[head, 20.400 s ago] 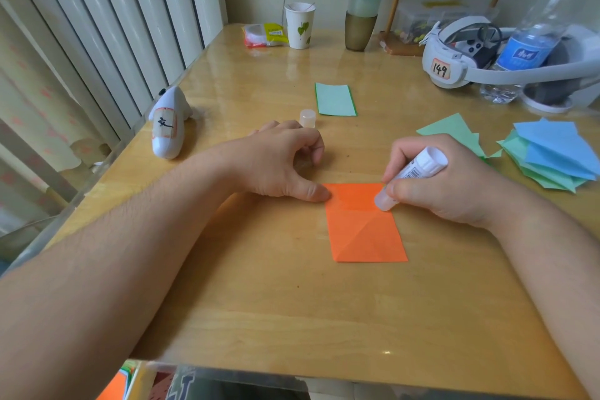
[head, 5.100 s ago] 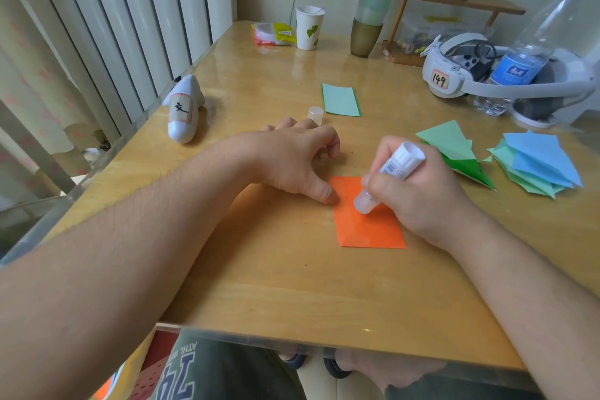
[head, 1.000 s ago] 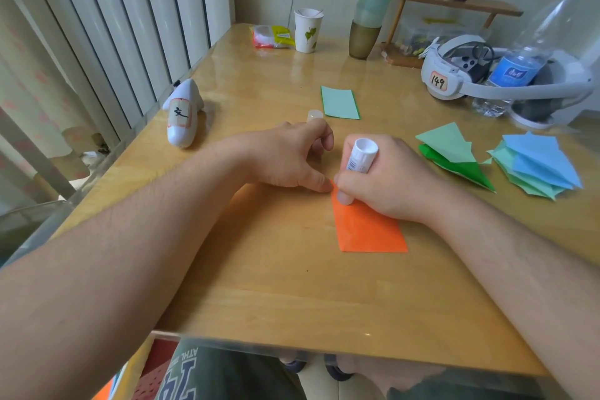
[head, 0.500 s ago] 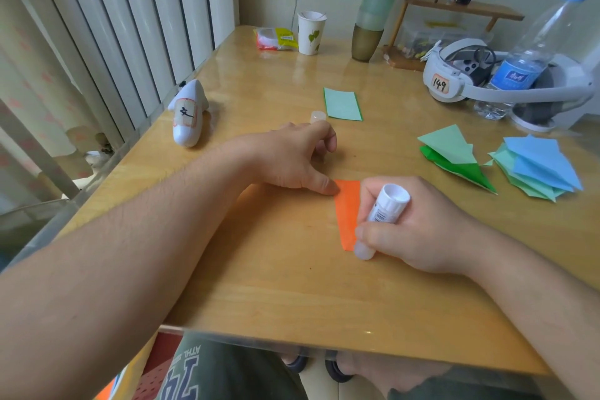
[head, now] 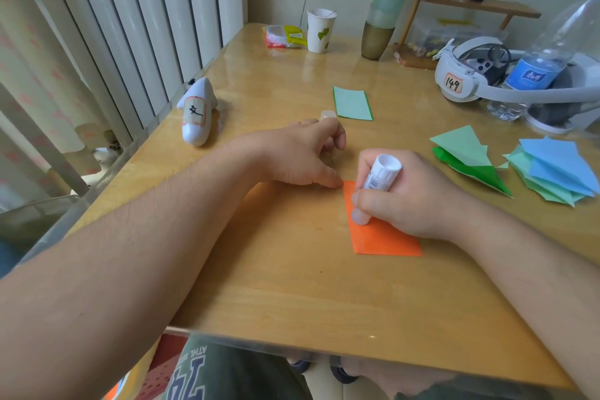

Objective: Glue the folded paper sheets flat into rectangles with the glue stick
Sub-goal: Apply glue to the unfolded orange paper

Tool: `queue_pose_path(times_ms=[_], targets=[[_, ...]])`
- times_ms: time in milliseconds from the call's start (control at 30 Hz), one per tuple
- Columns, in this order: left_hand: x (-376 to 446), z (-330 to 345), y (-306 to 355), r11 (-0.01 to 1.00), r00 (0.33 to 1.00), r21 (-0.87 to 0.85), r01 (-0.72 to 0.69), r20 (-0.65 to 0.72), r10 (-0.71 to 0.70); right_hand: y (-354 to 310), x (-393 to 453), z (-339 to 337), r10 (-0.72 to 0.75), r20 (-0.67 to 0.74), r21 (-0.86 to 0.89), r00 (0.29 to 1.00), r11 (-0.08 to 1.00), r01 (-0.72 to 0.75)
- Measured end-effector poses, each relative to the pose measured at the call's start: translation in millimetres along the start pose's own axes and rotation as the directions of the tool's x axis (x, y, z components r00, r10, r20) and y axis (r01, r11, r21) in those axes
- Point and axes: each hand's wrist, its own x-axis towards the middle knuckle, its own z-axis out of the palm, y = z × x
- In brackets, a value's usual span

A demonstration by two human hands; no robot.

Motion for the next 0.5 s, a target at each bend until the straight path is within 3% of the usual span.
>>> queue_pose_path(times_ms=[267,500], targets=[[1,-3,0,0.99,0.999,-0.143,0.015,0.042,-0.009,5,34,-6,0.002,-0.031,-0.04,1.0,0.999,-0.003],[1,-2,-2,0.979,0.999,-0.202,0.009,0.053,0.002,8,45,-6,0.034,-0.212,-0.083,0.977,0.995,-0.053]])
